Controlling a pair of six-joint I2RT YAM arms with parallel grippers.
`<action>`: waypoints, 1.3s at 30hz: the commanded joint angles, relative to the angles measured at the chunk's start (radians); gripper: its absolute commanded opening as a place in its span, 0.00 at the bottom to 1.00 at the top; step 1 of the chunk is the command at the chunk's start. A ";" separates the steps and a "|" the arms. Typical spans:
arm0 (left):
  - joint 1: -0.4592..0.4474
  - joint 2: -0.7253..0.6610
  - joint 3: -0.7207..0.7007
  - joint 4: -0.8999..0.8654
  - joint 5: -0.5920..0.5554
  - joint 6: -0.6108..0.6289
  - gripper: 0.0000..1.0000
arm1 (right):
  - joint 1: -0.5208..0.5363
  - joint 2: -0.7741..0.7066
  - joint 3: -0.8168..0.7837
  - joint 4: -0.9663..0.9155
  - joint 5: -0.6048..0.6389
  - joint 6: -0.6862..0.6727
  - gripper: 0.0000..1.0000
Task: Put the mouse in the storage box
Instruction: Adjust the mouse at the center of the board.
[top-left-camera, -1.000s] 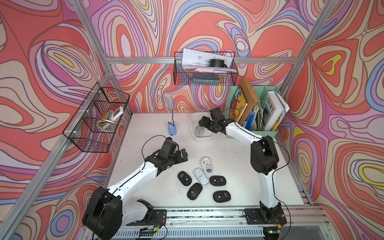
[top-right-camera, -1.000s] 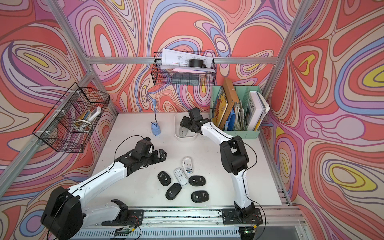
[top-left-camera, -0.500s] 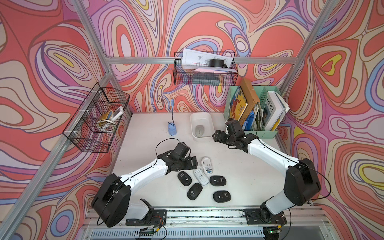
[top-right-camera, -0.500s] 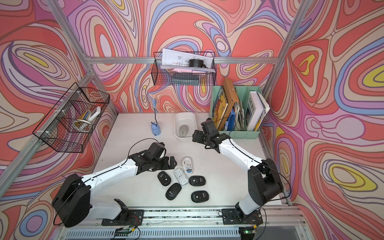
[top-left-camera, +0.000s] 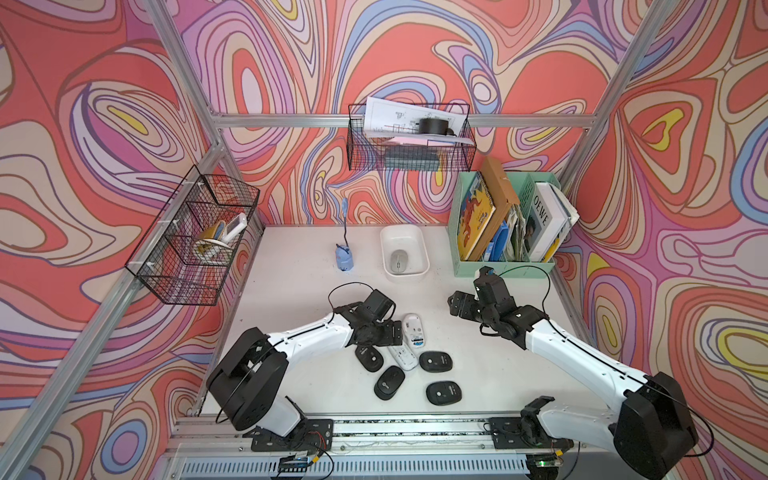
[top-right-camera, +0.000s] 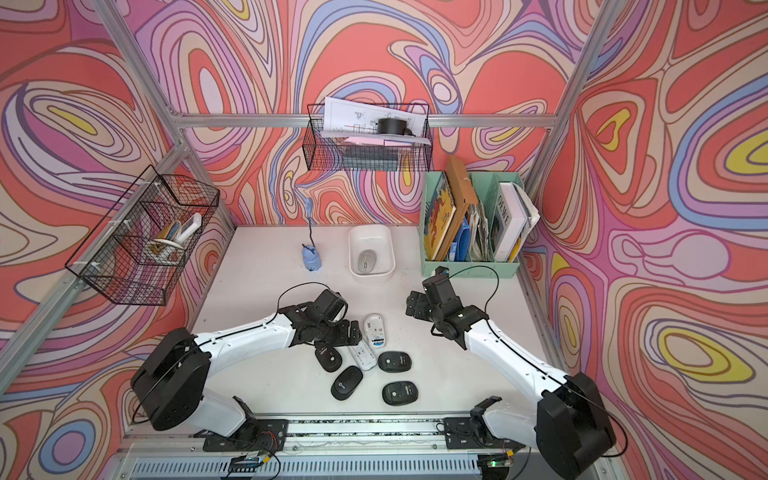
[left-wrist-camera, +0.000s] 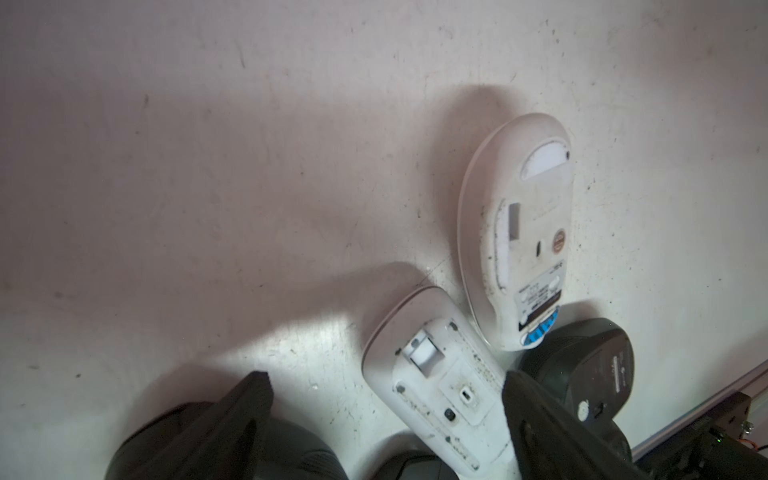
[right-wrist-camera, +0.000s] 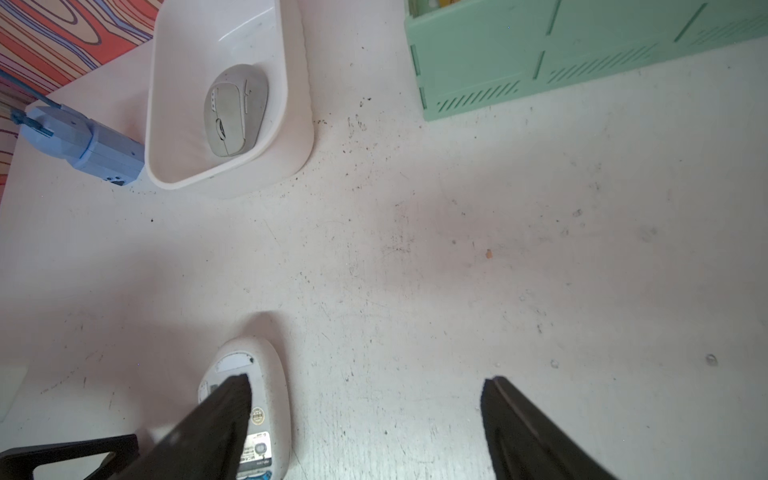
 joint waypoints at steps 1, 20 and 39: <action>-0.018 0.039 0.031 0.022 0.017 -0.013 0.90 | -0.003 -0.046 -0.038 -0.009 0.030 0.018 0.88; -0.044 0.111 0.064 0.068 0.038 -0.017 0.80 | -0.004 -0.087 -0.102 -0.009 0.023 0.049 0.88; -0.045 0.268 0.162 0.161 0.067 -0.042 0.82 | -0.004 -0.092 -0.137 0.005 0.010 0.067 0.88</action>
